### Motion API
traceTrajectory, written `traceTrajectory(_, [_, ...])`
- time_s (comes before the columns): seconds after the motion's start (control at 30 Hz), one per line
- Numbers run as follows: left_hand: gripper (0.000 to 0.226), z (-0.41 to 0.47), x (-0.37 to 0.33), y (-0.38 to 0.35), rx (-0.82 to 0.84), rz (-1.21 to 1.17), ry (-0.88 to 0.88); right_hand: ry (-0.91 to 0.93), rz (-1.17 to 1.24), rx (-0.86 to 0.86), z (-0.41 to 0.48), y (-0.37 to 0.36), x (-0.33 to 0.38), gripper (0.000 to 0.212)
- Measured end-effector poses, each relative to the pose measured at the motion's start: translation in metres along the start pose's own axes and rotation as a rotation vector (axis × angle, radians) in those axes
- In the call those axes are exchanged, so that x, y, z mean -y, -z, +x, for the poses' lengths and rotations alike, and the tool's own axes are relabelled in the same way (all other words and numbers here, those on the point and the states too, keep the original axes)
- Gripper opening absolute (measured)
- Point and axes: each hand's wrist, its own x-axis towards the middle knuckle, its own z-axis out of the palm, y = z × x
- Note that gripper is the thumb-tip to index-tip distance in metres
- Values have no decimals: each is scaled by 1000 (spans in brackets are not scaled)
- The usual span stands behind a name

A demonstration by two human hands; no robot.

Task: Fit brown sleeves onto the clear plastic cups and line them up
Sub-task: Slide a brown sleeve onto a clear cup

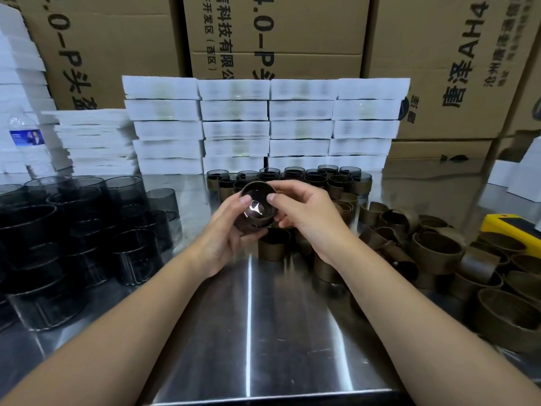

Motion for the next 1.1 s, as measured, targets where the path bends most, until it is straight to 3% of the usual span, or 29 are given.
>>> traceTrajectory(0.13, [49,1,1,1,2,-55,7,-4,-21,17,-1,-1,-1,23])
traceTrajectory(0.23, [58,-1,-2,-1,-33,-91,13,-9,-136,-7,-2,-1,-1,31])
traceTrajectory(0.33, [68,-2,-4,-3,-82,-138,15,-59,-279,-7,-1,-1,-5,57])
traceTrajectory(0.4, [71,-2,-5,-4,-102,-143,10,-99,-273,8,0,-3,-8,63])
traceTrajectory(0.77, [69,-1,-3,1,-105,-44,-45,-64,-212,-16,8,-2,-17,18])
traceTrajectory(1.1, [51,-3,-7,4,-116,26,-58,-38,-236,-66,8,1,-19,15])
